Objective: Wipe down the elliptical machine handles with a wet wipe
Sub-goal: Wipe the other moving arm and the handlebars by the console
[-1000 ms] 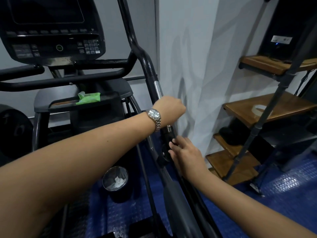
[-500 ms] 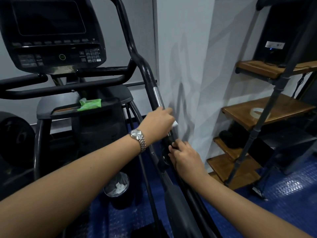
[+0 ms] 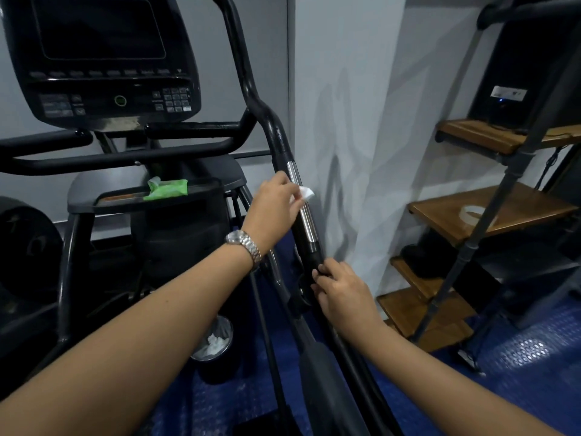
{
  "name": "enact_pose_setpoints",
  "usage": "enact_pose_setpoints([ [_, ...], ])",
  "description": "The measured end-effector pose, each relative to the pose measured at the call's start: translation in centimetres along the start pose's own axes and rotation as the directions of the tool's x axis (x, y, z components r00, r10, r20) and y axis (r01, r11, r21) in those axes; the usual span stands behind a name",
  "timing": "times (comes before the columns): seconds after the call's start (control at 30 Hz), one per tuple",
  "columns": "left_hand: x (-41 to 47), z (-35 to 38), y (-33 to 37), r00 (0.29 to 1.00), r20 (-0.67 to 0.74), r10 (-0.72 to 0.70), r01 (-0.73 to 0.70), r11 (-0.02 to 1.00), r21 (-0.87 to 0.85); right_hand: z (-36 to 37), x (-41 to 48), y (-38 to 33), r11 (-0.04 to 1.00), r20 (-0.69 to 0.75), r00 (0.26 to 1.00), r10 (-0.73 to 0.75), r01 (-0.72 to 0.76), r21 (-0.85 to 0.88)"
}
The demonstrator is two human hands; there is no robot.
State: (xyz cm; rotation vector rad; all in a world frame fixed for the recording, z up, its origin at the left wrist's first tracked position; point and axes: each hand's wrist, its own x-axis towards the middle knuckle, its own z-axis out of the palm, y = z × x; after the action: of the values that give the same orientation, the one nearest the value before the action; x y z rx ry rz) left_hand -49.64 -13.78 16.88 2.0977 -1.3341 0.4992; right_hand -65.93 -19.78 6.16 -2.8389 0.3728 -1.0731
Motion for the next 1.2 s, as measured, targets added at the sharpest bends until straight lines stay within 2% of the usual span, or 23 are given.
enact_pose_setpoints([
  [0.07, 0.1, 0.2, 0.2, 0.997, -0.061, -0.050, 0.047, 0.998, -0.041, 0.2, 0.0, 0.1, 1.000, -0.006, 1.000, 0.002, -0.002, -0.001],
  [0.27, -2.6, 1.6, 0.6, 0.997, -0.066, -0.031, 0.026, 0.997, -0.073, 0.4, -0.1, 0.2, 1.000, 0.008, 1.000, -0.008, 0.008, 0.000],
  [0.47, 0.8, 0.5, 0.2, 0.974, -0.161, -0.159, 0.135, 0.979, -0.150, 0.2, 0.0, 0.2, 1.000, 0.007, 1.000, -0.014, 0.014, -0.006],
  [0.7, -1.6, 1.5, 0.5, 0.981, -0.132, -0.141, 0.118, 0.979, -0.165, 0.3, -0.1, 0.3, 1.000, 0.019, 1.000, -0.009, 0.009, -0.001],
  [0.87, 1.4, 0.3, 0.3, 0.956, -0.168, -0.240, 0.204, 0.957, -0.205, 0.1, 0.0, 0.3, 1.000, 0.028, 0.999, -0.024, 0.024, -0.004],
  [1.03, -2.5, 1.7, 0.6, 0.985, -0.103, -0.139, 0.120, 0.978, -0.172, -0.1, -0.2, 0.2, 1.000, 0.051, 0.999, -0.015, 0.014, 0.023],
  [1.1, -2.9, 1.7, 0.5, 0.992, -0.076, -0.102, 0.088, 0.981, -0.171, -0.2, 0.3, 0.4, 0.997, 0.050, 0.999, 0.011, -0.015, 0.076],
  [1.2, -0.8, 0.4, 0.1, 0.983, -0.118, -0.143, 0.119, 0.974, -0.194, -1.0, 2.1, 0.9, 0.958, 0.007, 0.985, 0.174, -0.171, 0.230],
])
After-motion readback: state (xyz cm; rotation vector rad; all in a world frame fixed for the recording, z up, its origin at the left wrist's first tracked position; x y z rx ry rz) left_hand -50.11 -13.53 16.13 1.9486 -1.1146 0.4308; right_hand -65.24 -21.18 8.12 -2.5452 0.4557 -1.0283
